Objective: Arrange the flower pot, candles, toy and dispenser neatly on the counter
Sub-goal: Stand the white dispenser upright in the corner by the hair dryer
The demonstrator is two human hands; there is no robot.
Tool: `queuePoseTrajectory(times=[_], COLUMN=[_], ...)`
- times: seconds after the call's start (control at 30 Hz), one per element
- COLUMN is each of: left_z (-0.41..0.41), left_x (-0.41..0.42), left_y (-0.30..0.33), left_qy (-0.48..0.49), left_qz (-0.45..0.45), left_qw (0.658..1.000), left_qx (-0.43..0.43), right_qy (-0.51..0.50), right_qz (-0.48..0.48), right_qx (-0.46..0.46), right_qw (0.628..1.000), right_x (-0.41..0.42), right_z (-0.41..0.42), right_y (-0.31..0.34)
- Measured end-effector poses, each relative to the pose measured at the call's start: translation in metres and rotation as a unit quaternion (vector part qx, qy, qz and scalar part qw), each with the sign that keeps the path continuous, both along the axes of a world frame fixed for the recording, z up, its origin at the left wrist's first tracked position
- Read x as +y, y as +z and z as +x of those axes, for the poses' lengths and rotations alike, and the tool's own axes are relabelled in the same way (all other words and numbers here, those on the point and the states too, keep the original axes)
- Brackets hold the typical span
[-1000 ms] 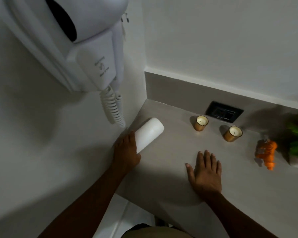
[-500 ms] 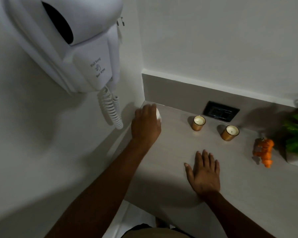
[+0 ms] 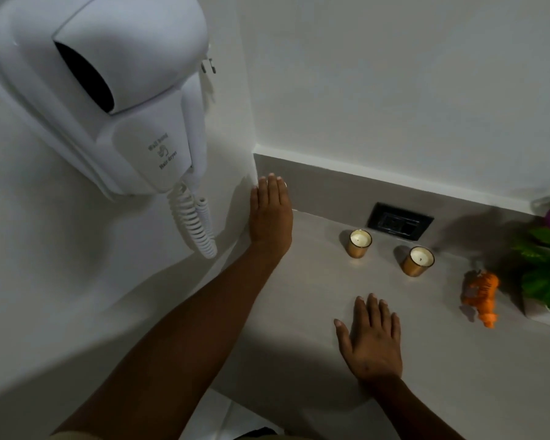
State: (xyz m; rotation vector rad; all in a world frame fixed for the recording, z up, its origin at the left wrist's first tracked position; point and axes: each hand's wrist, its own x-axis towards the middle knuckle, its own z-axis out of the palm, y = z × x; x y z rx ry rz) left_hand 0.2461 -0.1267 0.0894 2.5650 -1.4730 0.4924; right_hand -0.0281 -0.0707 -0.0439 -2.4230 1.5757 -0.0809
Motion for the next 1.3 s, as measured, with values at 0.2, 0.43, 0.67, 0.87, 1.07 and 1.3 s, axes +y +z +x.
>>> queuePoseTrajectory(times=[0.2,0.43,0.67,0.87,1.07,1.3], left_z=[0.023,0.051,0.058,0.063,0.065,0.061], left_x=[-0.013,-0.026,-0.036,-0.041,-0.043,-0.042], left_y=[0.000,0.005,0.004,0.004,0.001,0.007], left_qy=[-0.018,-0.017,-0.008,-0.006,-0.009,-0.019], left_qz=[-0.009,0.016,0.022,0.032,0.026,0.038], left_qw=[1.000,0.999,0.999,0.999,0.999,0.999], left_qx=[-0.009,0.024,0.023,0.017,0.017,0.023], right_qy=[-0.001,-0.006,-0.005,-0.007,-0.008,-0.005], right_qz=[0.006,0.020,0.023,0.021,0.029,0.032], right_qx=[0.004,0.008,0.012,0.003,0.005,-0.007], right_qw=[1.000,1.000,1.000,1.000,1.000,0.999], right_x=[-0.002,-0.003,-0.003,-0.003,-0.004,-0.002], right_z=[0.001,0.003,0.003,0.003,0.003,0.001], right_y=[0.004,0.007,0.007,0.006,0.004,0.011])
